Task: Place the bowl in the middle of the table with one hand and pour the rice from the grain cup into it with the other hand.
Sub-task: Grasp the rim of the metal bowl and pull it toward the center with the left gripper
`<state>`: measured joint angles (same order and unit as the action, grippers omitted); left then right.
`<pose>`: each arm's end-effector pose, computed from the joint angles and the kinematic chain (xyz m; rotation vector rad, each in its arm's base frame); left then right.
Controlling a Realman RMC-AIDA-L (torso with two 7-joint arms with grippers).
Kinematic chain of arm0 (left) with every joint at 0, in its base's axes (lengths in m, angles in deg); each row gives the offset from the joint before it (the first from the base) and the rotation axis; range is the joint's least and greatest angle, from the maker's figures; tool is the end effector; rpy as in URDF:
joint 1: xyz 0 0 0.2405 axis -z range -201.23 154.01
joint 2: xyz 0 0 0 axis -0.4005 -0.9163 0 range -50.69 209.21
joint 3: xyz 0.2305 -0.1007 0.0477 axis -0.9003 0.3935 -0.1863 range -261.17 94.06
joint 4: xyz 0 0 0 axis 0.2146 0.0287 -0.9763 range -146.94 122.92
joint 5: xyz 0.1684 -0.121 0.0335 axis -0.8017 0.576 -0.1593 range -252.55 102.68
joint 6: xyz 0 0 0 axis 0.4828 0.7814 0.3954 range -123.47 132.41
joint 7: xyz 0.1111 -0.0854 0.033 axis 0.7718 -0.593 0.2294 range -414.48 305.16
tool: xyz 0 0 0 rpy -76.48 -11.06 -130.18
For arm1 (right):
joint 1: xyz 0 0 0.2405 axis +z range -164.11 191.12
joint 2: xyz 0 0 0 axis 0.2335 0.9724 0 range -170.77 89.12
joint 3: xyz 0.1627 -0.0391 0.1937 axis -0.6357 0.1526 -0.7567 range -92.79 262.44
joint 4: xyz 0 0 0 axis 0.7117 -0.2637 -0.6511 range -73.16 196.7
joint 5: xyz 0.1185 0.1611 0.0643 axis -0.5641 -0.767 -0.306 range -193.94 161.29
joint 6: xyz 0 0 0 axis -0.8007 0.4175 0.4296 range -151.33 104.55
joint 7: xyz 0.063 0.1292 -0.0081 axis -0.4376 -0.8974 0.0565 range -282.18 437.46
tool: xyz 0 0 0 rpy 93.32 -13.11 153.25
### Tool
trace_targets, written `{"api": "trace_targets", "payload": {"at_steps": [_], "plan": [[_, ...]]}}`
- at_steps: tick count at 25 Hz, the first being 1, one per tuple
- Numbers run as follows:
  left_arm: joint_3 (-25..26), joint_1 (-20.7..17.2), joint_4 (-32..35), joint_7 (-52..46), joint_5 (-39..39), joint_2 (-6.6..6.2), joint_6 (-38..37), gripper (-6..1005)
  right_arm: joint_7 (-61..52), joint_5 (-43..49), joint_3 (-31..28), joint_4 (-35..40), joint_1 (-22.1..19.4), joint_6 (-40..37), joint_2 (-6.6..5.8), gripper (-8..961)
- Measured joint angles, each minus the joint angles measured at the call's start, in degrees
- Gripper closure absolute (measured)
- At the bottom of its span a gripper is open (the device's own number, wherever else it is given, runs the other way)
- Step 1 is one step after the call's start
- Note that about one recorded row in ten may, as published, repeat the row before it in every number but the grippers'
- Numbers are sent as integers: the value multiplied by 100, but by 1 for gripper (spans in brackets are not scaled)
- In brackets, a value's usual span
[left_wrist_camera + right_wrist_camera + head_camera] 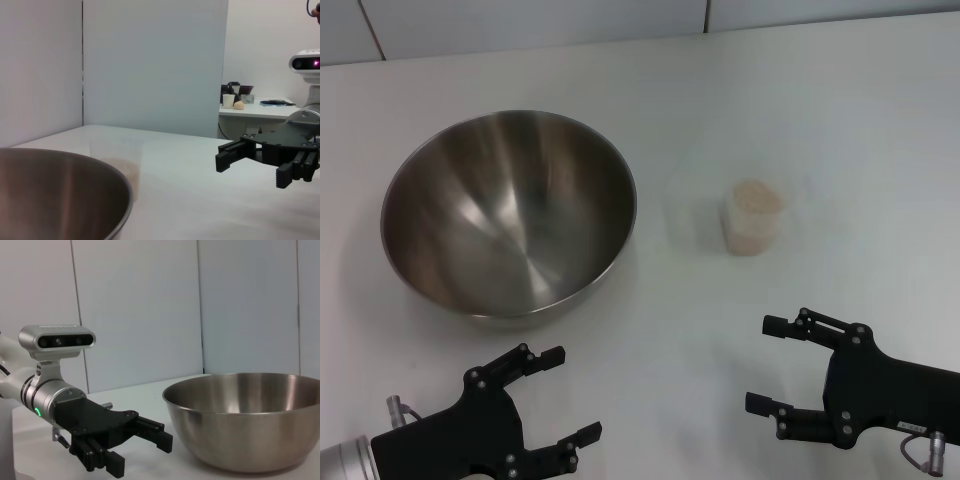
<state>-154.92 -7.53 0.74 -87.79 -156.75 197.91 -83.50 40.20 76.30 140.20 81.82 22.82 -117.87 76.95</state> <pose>-0.3065 0.2022 -0.0802 -2.7140 -0.2733 -0.8612 0.3290 0.1882 -0.0401 -2.5922 0.3401 0.8734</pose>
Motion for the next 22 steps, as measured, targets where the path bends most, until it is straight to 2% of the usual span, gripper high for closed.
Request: {"api": "trace_targets", "payload": {"at_steps": [14, 16, 18, 19, 20, 22], "plan": [[-96, -197, 440, -181, 17, -1, -233, 136, 18, 1, 0, -1, -9, 2, 23, 129], [257, -403, 692, -181, 55, -7, -938, 136, 23, 1, 0, -1, -9, 3, 27, 129], [257, -403, 692, -181, 55, -7, -938, 135, 34, 1, -2, -1, -12, 4, 27, 129], [705, -455, 729, -279, 64, -12, -1399, 135, 38, 1, -4, -2, -13, 5, 27, 129], [1399, -467, 747, -654, 68, -21, -1779, 135, 41, 1, -6, -1, -17, 5, 26, 129], [1962, -443, 888, -1293, 67, -26, -1795, 136, 43, 1, -10, -2, -18, 7, 27, 129]]}}
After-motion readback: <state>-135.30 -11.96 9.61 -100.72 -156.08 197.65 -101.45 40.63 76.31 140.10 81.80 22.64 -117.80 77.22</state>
